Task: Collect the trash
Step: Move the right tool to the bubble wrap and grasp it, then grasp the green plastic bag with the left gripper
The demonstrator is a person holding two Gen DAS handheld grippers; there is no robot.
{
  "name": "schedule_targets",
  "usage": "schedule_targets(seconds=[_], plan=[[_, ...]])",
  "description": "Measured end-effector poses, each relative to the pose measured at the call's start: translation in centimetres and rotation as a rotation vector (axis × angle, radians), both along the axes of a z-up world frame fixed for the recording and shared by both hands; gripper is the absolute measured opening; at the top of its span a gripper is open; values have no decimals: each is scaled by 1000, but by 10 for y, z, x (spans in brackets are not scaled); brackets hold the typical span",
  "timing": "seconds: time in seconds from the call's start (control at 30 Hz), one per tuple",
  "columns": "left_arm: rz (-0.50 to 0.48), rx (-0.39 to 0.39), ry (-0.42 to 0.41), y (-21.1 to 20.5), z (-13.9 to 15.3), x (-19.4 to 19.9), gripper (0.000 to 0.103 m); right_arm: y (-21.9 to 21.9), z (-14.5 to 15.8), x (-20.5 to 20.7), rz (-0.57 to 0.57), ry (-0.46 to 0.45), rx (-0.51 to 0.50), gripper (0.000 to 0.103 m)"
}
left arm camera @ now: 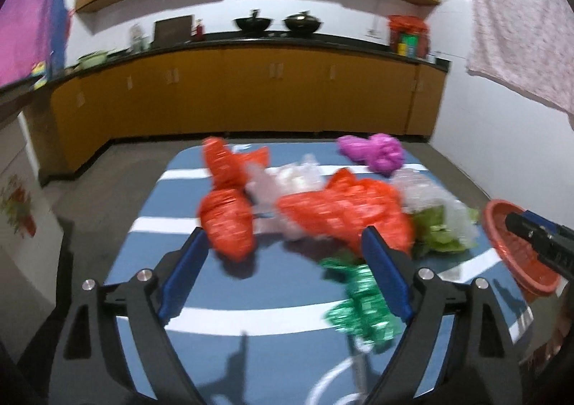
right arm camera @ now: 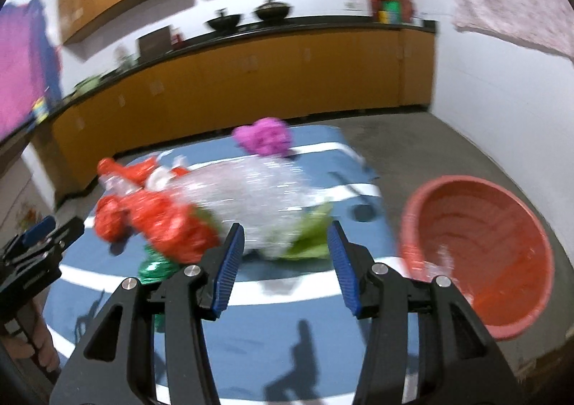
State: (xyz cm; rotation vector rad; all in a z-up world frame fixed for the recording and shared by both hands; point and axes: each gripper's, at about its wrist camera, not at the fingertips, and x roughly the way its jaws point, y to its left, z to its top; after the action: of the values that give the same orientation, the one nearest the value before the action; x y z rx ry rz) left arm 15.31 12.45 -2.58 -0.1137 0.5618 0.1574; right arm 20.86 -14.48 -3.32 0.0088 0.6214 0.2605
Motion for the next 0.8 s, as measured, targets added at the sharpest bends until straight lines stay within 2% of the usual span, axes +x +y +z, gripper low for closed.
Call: schedule_targets(seconds=[0.2,0.4,0.43,0.53,0.57,0.8], plan=[[30,-28,17,27,-8,-7,86,32,-12,21,23,26,-70,44],[7,-44,35,27,-16,-5,86,33,-18,33,1,44,-90,34],[1,-47,38,25,-17,-4,86,33,-19,36,-2,47,-95,30],[-25,-51,49,15,-22,1,86,35,-22,41,3,59,-107,8],[-33,-52,52,13,-24,2,86,36,-22,41,3,54,-110,6],[-99,-51,80,-10,-32,12,86,19,3,34,-30,-34,-55,3]])
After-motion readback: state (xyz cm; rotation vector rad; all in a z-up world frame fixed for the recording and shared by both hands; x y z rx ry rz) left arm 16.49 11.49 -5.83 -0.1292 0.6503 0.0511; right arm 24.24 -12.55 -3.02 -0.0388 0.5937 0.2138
